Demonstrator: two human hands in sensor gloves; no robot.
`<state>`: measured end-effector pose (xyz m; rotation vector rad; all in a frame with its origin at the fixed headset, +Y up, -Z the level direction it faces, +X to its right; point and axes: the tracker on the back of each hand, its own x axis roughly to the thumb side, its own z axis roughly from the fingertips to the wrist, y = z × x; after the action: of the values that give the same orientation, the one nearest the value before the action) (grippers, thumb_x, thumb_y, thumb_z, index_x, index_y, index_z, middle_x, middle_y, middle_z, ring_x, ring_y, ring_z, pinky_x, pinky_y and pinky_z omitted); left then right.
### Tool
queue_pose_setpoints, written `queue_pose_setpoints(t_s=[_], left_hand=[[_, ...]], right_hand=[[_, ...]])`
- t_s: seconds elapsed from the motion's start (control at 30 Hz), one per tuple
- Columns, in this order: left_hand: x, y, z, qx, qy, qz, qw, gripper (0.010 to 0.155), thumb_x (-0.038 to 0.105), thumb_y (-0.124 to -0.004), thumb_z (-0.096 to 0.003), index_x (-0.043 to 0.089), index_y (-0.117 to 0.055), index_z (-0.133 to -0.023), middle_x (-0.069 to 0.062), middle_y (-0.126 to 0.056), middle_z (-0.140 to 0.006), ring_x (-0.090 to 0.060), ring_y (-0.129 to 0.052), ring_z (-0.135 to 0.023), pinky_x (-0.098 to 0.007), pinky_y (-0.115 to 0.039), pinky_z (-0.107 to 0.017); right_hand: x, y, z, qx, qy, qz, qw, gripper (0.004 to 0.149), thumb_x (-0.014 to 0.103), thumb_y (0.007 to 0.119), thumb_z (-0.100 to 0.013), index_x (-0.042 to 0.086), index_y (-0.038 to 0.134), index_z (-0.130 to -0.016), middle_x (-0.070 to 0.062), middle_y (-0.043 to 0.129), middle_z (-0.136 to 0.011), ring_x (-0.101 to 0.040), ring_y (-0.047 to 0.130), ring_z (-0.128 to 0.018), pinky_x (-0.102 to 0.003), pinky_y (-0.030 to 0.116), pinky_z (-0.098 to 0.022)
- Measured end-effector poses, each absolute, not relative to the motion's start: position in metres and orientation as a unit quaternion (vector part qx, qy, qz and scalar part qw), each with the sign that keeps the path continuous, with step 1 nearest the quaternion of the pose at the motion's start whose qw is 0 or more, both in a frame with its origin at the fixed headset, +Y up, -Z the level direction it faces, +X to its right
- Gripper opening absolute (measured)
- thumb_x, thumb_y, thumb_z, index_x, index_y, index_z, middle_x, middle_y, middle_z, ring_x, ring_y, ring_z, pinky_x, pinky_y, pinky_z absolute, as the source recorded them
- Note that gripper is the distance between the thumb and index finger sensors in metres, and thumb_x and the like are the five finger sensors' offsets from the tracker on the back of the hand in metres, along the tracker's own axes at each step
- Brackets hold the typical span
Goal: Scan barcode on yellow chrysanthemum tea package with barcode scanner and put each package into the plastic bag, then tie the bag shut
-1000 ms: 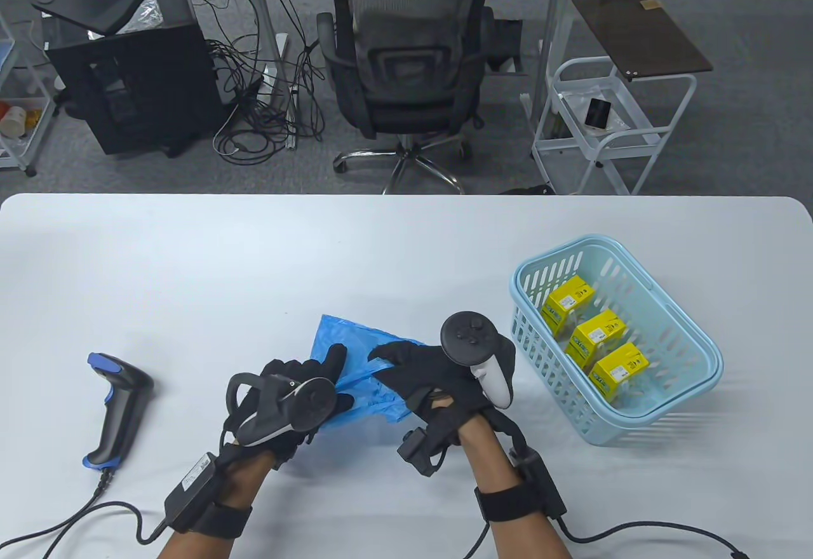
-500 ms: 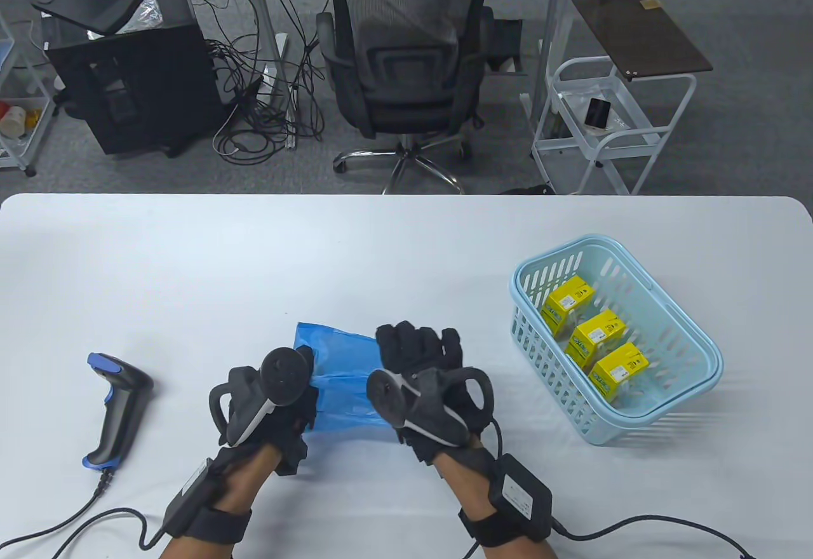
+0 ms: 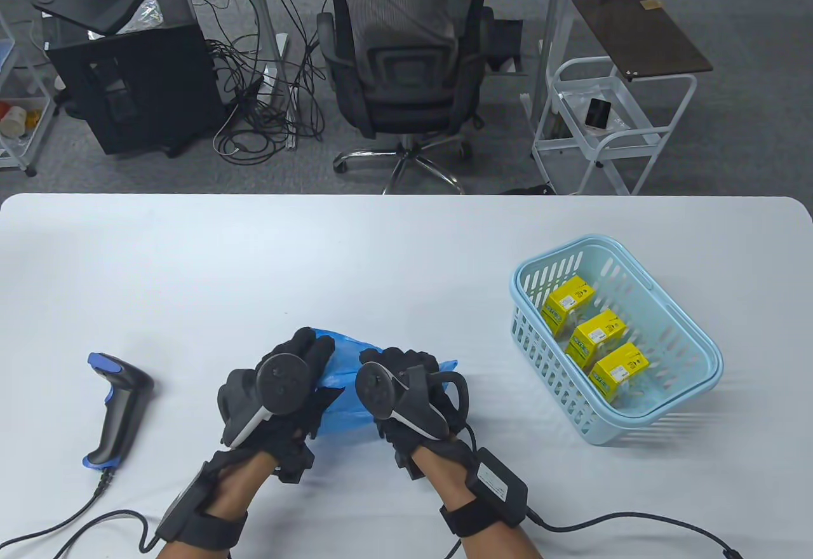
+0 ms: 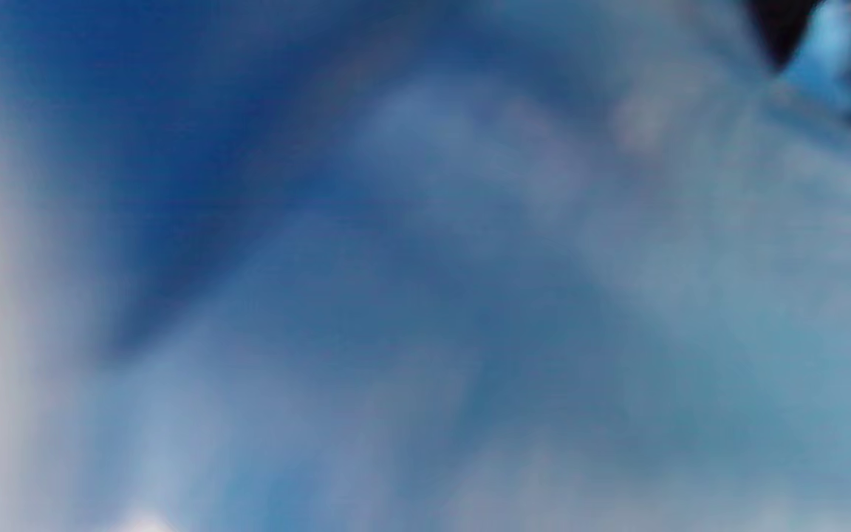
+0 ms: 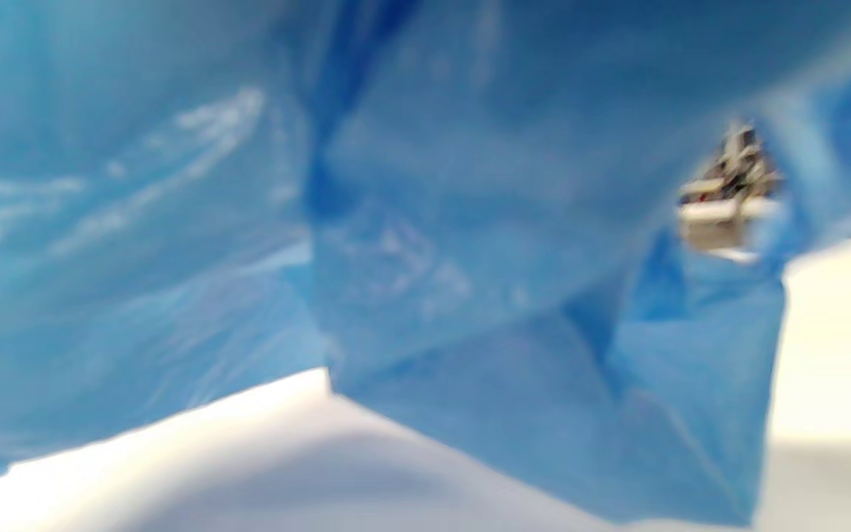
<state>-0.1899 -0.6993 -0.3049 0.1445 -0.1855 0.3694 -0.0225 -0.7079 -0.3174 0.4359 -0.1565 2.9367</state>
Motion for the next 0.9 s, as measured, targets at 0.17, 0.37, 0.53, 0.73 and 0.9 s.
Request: queue_pose_setpoints(t_s=[0.17,0.37,0.53,0.73,0.9], left_hand=[[-0.188,-0.704,-0.303,0.078,-0.082,0.232,0.966,0.044,0.038,-0.080,-0.0417,0.029,-0.085,-0.084,0.006,-0.104,-0.069,-0.018,-0.114,-0.053,-0.043,-0.092,-0.053],[-0.174,-0.707,-0.299,0.117,-0.178,0.138,0.967,0.056,0.049,-0.066,-0.0417,0.033,-0.068,-0.095,0.013,-0.097,-0.051,-0.008,-0.097,-0.020,-0.039,-0.091,-0.029],[-0.170,-0.729,-0.307,0.083,-0.138,-0.036,0.986,0.083,0.067,-0.074,-0.0331,0.033,-0.045,-0.104,0.014,-0.087,-0.065,-0.005,-0.094,-0.030,-0.038,-0.090,-0.034],[-0.187,-0.720,-0.311,0.128,-0.063,0.008,0.990,0.061,0.053,-0.071,-0.0402,0.032,-0.065,-0.097,0.015,-0.094,-0.050,-0.004,-0.093,-0.016,-0.036,-0.092,-0.024],[-0.185,-0.713,-0.306,0.113,-0.042,0.041,0.992,0.061,0.051,-0.066,-0.0419,0.030,-0.063,-0.099,0.013,-0.095,-0.049,-0.006,-0.095,-0.016,-0.038,-0.091,-0.024]], right_hand=[[-0.017,-0.713,-0.321,0.143,-0.029,0.982,0.117,0.046,0.033,0.066,-0.043,0.027,0.065,-0.089,0.006,0.088,-0.067,-0.016,0.095,-0.048,-0.049,0.075,-0.062],[0.011,-0.706,-0.333,0.090,0.011,0.964,0.252,0.052,0.036,0.067,-0.042,0.021,0.062,-0.091,0.006,0.089,-0.061,-0.013,0.095,-0.038,-0.046,0.080,-0.056],[0.021,-0.708,-0.336,0.090,0.073,0.907,0.404,0.052,0.040,0.075,-0.041,0.019,0.069,-0.087,0.007,0.093,-0.051,-0.012,0.096,-0.029,-0.044,0.085,-0.050],[-0.003,-0.700,-0.322,0.195,0.080,0.945,0.249,0.079,0.056,0.092,-0.025,0.018,0.067,-0.089,0.010,0.090,-0.043,-0.011,0.094,-0.022,-0.043,0.087,-0.043],[-0.008,-0.695,-0.317,0.128,-0.072,0.980,0.137,0.053,0.054,0.078,-0.035,0.032,0.078,-0.083,0.015,0.093,-0.028,-0.011,0.097,-0.014,-0.040,0.090,-0.039]])
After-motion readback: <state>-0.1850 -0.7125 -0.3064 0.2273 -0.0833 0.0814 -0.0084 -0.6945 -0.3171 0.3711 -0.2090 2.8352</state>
